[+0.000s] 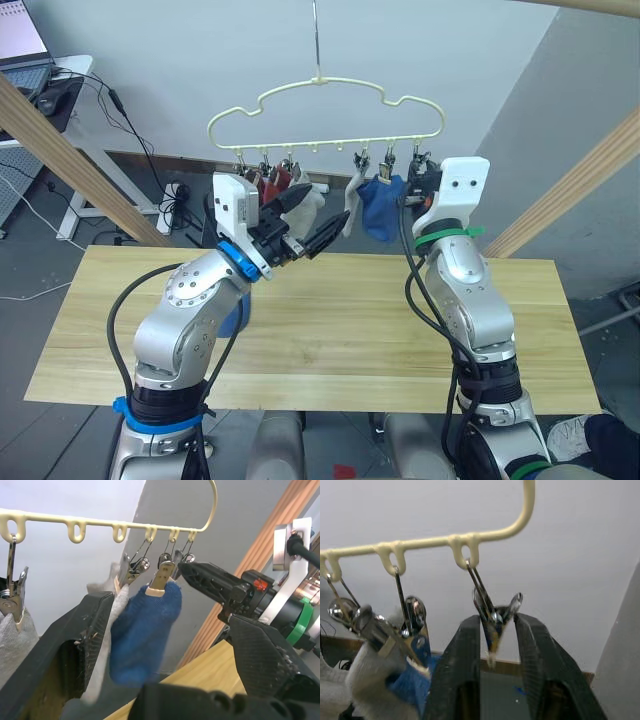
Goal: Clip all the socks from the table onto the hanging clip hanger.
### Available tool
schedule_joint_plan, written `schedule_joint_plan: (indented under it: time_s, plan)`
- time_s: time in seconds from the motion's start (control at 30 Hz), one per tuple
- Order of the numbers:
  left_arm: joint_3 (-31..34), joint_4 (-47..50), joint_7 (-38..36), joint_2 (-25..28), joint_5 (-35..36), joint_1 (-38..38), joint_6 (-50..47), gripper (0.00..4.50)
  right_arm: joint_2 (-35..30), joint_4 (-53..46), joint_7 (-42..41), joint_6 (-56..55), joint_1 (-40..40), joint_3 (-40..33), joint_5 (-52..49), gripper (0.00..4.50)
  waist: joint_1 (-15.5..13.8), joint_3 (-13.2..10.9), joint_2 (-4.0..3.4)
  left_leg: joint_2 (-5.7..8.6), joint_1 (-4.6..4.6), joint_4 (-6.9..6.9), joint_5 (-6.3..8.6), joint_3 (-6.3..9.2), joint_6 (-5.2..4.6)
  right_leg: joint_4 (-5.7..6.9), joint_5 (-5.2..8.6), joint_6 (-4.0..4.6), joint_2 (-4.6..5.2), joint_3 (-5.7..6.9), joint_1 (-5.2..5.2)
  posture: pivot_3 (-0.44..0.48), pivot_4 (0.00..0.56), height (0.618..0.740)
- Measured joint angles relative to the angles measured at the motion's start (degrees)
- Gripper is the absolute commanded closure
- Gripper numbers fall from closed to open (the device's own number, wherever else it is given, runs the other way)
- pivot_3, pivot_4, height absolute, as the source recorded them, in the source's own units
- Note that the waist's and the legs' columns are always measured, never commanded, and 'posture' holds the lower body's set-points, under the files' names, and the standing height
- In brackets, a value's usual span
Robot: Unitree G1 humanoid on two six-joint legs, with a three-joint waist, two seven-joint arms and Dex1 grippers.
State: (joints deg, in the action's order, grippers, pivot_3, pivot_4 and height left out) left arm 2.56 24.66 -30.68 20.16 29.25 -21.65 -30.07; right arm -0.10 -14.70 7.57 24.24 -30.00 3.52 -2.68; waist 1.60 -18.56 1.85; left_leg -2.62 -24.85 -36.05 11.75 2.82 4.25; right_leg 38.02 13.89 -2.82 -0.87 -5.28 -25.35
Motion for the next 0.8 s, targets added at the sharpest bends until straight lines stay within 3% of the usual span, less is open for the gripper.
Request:
schedule_joint_plan:
  time_s: [0.8]
  plan:
    - [-0.43,1.86,0.0,0.16,1.36,0.61,-0.58,0.33,5.14,2.97,-0.04,-0.91,-2.33,-2.24,0.82,3.2,-0.03,0.0,0.0,0.0,-0.01,0.0,0.0,0.01,0.0,0.01,-0.01,0.01,0.01,0.01,0.0,0.087,0.296,0.74]
